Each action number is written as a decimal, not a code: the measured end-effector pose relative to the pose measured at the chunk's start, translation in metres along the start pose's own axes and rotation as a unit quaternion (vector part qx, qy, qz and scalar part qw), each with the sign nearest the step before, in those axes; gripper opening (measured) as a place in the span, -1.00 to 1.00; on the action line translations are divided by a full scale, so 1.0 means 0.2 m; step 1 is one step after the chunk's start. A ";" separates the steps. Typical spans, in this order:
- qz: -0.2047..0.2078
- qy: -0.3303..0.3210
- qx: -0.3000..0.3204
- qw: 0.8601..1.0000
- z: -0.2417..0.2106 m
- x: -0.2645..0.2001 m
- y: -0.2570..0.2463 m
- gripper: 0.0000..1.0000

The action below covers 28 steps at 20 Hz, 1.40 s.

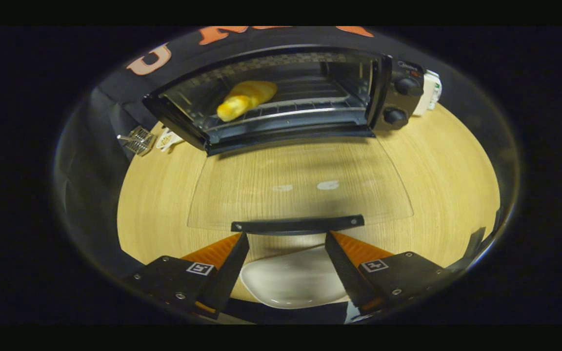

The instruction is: Open the toaster oven, put the food inside, and close the toaster oven door.

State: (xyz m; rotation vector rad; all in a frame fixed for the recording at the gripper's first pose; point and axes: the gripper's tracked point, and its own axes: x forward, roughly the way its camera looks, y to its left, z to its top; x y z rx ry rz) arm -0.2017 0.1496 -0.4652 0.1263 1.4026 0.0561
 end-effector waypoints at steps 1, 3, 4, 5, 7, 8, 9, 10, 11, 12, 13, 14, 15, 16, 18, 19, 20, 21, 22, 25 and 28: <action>-0.002 -0.013 0.002 1.000 0.04 -0.04 0.00 0.83; -0.002 -0.015 0.002 1.000 0.06 -0.07 0.01 0.81; -0.003 -0.019 0.004 1.000 0.07 -0.10 0.03 0.82; -0.004 -0.022 0.004 1.000 0.08 -0.08 0.02 0.82; -0.008 -0.034 0.001 0.999 0.13 -0.13 0.03 0.82; -0.010 -0.041 0.000 0.999 0.15 -0.16 0.04 0.81; -0.011 -0.050 -0.002 0.999 0.19 -0.19 0.05 0.82; -0.013 -0.058 -0.003 0.998 0.23 -0.21 0.05 0.82; -0.014 -0.069 -0.007 0.997 0.26 -0.24 0.06 0.82; -0.016 -0.078 -0.012 0.997 0.30 -0.27 0.07 0.82; -0.019 -0.095 -0.019 0.995 0.34 -0.29 0.08 0.82; -0.021 -0.111 -0.029 0.993 0.40 -0.31 0.08 0.82; -0.027 -0.125 -0.041 0.991 0.45 -0.33 0.09 0.81; -0.042 -0.140 -0.055 0.988 0.51 -0.34 0.07 0.81; -0.063 -0.159 -0.076 0.982 0.60 -0.38 0.04 0.79; -0.061 -0.179 -0.073 0.979 0.67 -0.37 0.06 0.80; -0.057 -0.197 -0.071 0.976 0.75 -0.39 0.07 0.81; -0.054 -0.206 -0.068 0.975 0.80 -0.39 0.07 0.81; -0.053 -0.215 -0.063 0.973 0.85 -0.39 0.07 0.80; -0.042 -0.188 -0.042 0.980 0.87 -0.30 0.08 0.80; -0.022 -0.193 -0.017 0.981 0.86 -0.29 0.09 0.84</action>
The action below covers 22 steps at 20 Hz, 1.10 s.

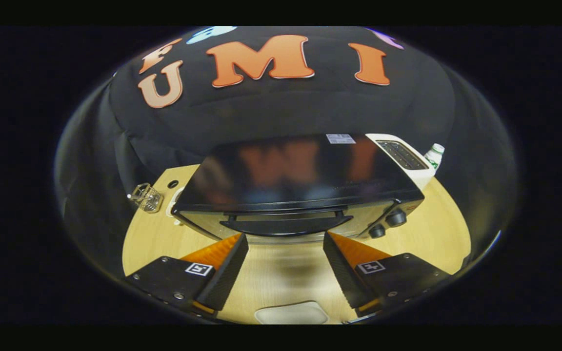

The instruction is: Open the toaster oven, put the food inside, and close the toaster oven door.

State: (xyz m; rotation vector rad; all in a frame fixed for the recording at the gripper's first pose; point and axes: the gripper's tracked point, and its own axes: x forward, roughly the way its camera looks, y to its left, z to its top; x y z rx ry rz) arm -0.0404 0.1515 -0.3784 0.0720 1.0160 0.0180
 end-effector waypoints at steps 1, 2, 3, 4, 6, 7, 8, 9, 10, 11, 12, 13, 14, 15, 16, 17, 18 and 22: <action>0.002 -0.009 -0.001 1.000 0.01 -0.01 0.00 0.84; 0.002 -0.024 -0.002 1.000 0.04 -0.04 -0.02 0.84; 0.004 -0.041 0.003 0.999 0.07 -0.08 -0.03 0.84; 0.006 -0.060 0.010 0.998 0.12 -0.13 -0.04 0.83; 0.006 -0.109 0.026 0.994 0.22 -0.24 -0.09 0.82; 0.002 -0.134 0.029 0.991 0.26 -0.31 -0.13 0.82; -0.007 -0.160 0.028 0.987 0.30 -0.37 -0.17 0.81; -0.021 -0.181 0.027 0.983 0.32 -0.43 -0.21 0.82; -0.030 -0.202 0.026 0.979 0.34 -0.49 -0.24 0.83; -0.038 -0.220 0.027 0.974 0.36 -0.56 -0.27 0.85; -0.046 -0.237 0.027 0.970 0.37 -0.62 -0.29 0.86; -0.056 -0.254 0.027 0.965 0.38 -0.69 -0.31 0.89; -0.064 -0.270 0.026 0.960 0.40 -0.75 -0.33 0.91; -0.072 -0.285 0.022 0.956 0.42 -0.81 -0.36 0.92; -0.078 -0.299 0.015 0.951 0.45 -0.88 -0.38 0.93; -0.080 -0.315 0.004 0.946 0.47 -0.95 -0.39 0.93; -0.082 -0.332 -0.006 0.940 0.50 -1.02 -0.40 0.94; -0.053 -0.410 -0.044 0.910 0.63 -1.31 -0.43 0.95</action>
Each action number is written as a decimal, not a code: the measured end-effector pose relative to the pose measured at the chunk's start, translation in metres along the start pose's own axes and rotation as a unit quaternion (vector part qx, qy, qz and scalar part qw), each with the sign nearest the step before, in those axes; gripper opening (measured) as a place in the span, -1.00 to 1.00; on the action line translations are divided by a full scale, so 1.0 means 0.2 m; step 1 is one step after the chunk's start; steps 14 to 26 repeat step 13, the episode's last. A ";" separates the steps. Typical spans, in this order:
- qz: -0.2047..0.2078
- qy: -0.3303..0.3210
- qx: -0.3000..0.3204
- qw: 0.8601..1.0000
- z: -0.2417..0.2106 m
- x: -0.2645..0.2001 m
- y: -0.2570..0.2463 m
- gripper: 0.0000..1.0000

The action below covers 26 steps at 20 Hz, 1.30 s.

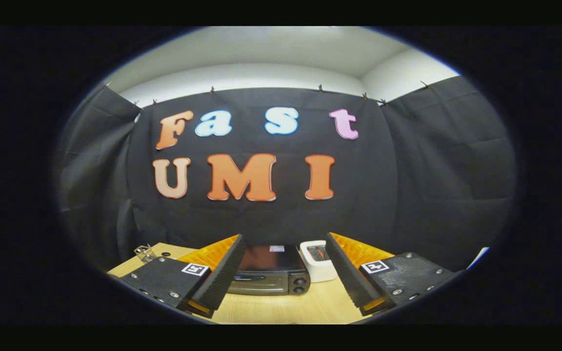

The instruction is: Open the toaster oven, put the food inside, and close the toaster oven door.

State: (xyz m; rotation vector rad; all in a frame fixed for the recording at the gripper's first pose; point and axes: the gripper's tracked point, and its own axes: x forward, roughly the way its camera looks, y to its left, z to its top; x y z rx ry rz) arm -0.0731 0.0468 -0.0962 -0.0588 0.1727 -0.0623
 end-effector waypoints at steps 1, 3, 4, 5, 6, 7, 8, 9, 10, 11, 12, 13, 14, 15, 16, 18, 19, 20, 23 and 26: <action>0.010 -0.013 -0.010 1.000 0.06 -0.02 -0.04 0.95; 0.028 -0.027 -0.020 0.999 0.13 -0.06 -0.09 0.95; 0.042 -0.035 -0.013 0.998 0.16 -0.09 -0.12 0.95; 0.057 -0.044 -0.003 0.997 0.20 -0.10 -0.12 0.95; 0.069 -0.053 0.006 0.996 0.23 -0.11 -0.15 0.95; 0.081 -0.060 0.013 0.995 0.25 -0.13 -0.17 0.95; 0.090 -0.065 0.019 0.994 0.27 -0.14 -0.20 0.95; 0.101 -0.068 0.025 0.992 0.27 -0.16 -0.22 0.95; 0.112 -0.069 0.030 0.991 0.28 -0.16 -0.23 0.95; 0.124 -0.071 0.036 0.989 0.28 -0.18 -0.24 0.95; 0.130 -0.071 0.039 0.988 0.29 -0.18 -0.25 0.95; 0.133 -0.072 0.037 0.988 0.28 -0.18 -0.27 0.95; 0.133 -0.072 0.037 0.988 0.28 -0.18 -0.27 0.95; 0.133 -0.072 0.037 0.988 0.28 -0.18 -0.27 0.95; 0.133 -0.072 0.037 0.988 0.28 -0.18 -0.27 0.95; 0.133 -0.072 0.037 0.988 0.28 -0.18 -0.27 0.95; 0.133 -0.072 0.037 0.988 0.28 -0.18 -0.27 0.95; 0.133 -0.072 0.037 0.988 0.28 -0.18 -0.27 0.95; 0.133 -0.072 0.037 0.988 0.28 -0.18 -0.27 0.95; 0.133 -0.072 0.037 0.988 0.28 -0.18 -0.27 0.95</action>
